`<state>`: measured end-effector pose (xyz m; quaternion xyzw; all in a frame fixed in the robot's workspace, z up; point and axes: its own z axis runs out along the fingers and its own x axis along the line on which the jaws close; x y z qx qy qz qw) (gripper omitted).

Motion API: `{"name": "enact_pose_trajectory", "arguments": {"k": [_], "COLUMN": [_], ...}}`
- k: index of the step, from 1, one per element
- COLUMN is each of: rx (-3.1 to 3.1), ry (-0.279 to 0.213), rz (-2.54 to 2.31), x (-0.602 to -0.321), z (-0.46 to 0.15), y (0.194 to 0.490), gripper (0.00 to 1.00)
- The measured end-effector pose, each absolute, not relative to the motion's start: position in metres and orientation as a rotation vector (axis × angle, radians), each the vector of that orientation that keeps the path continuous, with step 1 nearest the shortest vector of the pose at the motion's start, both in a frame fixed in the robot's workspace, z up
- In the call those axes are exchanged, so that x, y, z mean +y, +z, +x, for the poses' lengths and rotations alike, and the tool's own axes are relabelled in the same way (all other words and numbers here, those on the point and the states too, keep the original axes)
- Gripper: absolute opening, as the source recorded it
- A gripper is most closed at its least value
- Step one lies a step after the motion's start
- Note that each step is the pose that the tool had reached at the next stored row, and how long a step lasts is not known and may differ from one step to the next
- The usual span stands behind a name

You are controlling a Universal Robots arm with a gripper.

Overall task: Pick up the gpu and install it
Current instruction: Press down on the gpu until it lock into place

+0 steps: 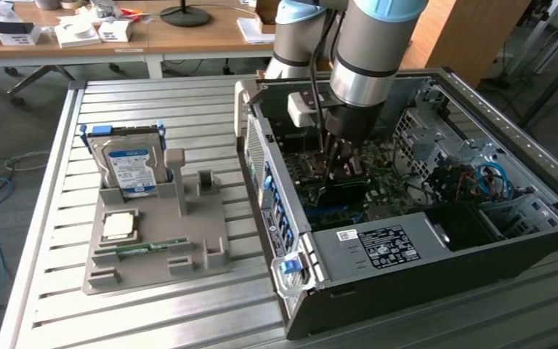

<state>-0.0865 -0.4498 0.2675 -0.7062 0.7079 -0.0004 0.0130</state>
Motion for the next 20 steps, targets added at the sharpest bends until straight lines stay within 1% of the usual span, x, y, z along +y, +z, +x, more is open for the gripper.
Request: {"name": "enact_pose_trajectory", "arguments": {"k": [9,20], "rx": [2.205,2.204], "ry": [0.001,0.002], "rz": [-2.199,-2.199], "x": [-0.4493,-0.4492], "z": [-0.0864,-0.0864], "y": [0.2709,0.2681], "gripper": [0.11,0.11]}}
